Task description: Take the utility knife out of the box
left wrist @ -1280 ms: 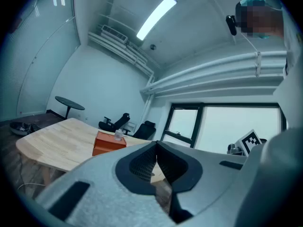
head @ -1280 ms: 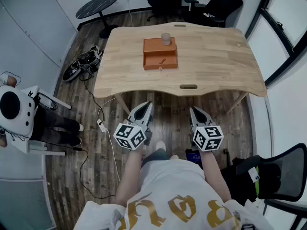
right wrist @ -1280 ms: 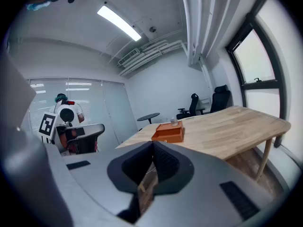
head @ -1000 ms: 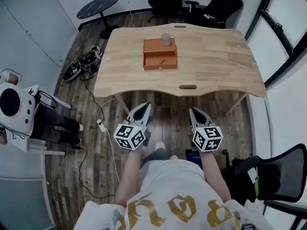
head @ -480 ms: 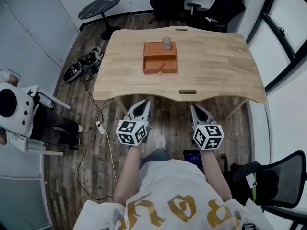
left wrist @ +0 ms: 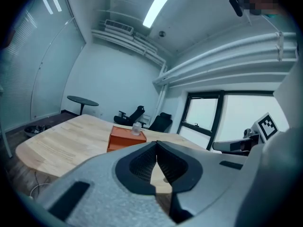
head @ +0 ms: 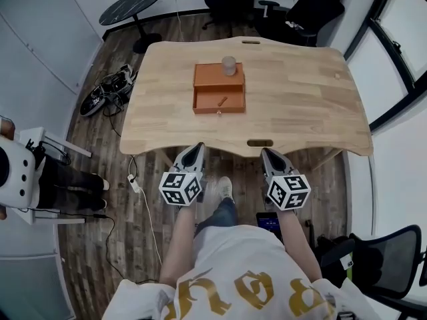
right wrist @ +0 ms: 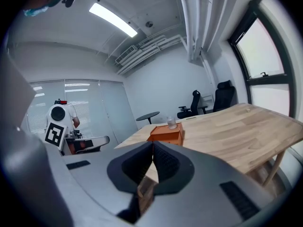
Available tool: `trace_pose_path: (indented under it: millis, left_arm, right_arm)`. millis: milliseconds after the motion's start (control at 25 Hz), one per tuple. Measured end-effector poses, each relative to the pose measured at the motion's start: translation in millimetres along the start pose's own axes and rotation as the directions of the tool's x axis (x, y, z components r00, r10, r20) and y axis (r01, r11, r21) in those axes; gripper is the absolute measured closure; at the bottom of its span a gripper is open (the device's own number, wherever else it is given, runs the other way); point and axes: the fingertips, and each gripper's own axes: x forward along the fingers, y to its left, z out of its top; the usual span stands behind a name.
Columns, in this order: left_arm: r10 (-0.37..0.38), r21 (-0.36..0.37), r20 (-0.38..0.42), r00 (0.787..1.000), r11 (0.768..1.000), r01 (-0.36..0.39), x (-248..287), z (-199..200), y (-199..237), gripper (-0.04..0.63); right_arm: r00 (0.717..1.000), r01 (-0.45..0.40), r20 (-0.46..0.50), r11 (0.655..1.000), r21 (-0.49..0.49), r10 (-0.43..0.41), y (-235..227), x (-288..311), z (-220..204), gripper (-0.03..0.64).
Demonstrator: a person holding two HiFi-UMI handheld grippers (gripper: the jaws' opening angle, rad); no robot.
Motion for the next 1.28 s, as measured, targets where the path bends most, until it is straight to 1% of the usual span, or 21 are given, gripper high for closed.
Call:
trace_pose_path:
  millis: [120,320,440,600,720,840,1120,1280]
  left_arm:
    - [-0.005,-0.01,-0.019,1.0,1.0,0.005,40.8,6.0,21.5,0.586]
    - [-0.013,-0.01,-0.034,0.999,1.0,0.013,114.8,34.6,57.8,0.586]
    - [-0.042,-0.011,-0.045,0.998,0.999,0.041,154.1,47.4,72.7,0.585]
    - [-0.082,0.007,-0.067,0.994,0.997,0.082,196.9,57.1,88.2,0.584]
    - [-0.099,0.016,-0.08,0.992,0.995,0.101,218.2,62.0,100.3,0.585]
    - [-0.118,0.012,-0.082,0.99,0.993,0.12,234.5,66.5,107.6,0.585]
    - [-0.133,0.02,-0.074,0.988,0.991,0.135,250.3,74.9,111.9,0.585]
    - [-0.141,0.014,-0.086,0.986,0.99,0.143,259.1,70.9,115.8,0.584]
  right_arm:
    - [0.999,0.03,-0.018,0.999,0.023,-0.03,-25.8,31.4,7.6,0.605]
    - [0.996,0.081,-0.031,0.994,0.073,-0.079,-69.8,92.2,34.0,0.606]
    - [0.995,0.095,-0.032,0.991,0.094,-0.093,-87.8,128.1,51.1,0.604]
    - [0.994,0.107,-0.027,0.989,0.105,-0.105,-104.3,175.3,66.5,0.605]
    - [0.994,0.105,-0.022,0.988,0.11,-0.104,-107.9,201.3,73.0,0.605]
    - [0.994,0.108,-0.018,0.985,0.138,-0.106,-112.6,216.8,75.1,0.604]
    - [0.992,0.125,-0.024,0.981,0.146,-0.123,-118.5,225.4,76.7,0.605]
    - [0.991,0.13,-0.026,0.979,0.158,-0.128,-124.3,229.1,74.0,0.604]
